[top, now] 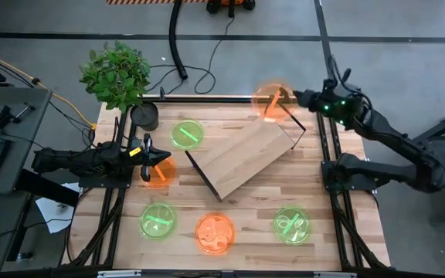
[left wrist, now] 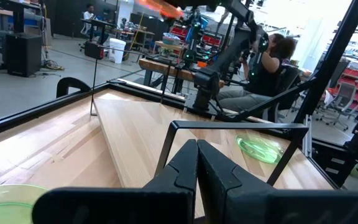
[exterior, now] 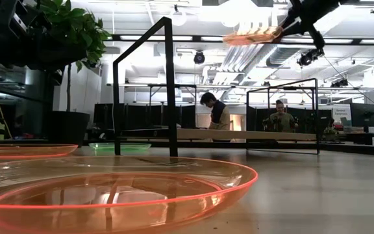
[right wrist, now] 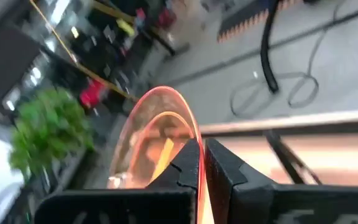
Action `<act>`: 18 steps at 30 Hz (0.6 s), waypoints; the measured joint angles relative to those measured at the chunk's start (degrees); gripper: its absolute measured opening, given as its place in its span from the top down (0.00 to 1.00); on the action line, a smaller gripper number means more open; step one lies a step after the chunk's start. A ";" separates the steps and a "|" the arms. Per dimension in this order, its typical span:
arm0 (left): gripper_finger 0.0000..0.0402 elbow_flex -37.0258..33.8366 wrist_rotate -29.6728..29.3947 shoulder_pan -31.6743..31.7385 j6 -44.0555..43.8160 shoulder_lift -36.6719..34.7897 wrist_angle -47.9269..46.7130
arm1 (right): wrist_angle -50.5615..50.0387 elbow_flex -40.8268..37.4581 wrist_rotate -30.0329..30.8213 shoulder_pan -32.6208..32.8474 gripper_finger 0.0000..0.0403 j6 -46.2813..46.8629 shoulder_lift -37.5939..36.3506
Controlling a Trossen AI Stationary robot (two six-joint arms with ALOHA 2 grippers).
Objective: Place and stack plates onto a shelf
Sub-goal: Put the top right orange plate on the shelf
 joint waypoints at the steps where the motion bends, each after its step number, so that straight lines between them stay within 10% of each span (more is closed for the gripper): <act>1: 1.00 0.00 0.00 0.02 -0.02 0.00 0.00 | -2.10 0.80 1.07 1.80 1.00 0.19 0.45; 18: 1.00 -0.02 0.00 0.02 0.00 0.02 0.00 | -16.28 -4.03 28.41 35.82 1.00 38.43 12.14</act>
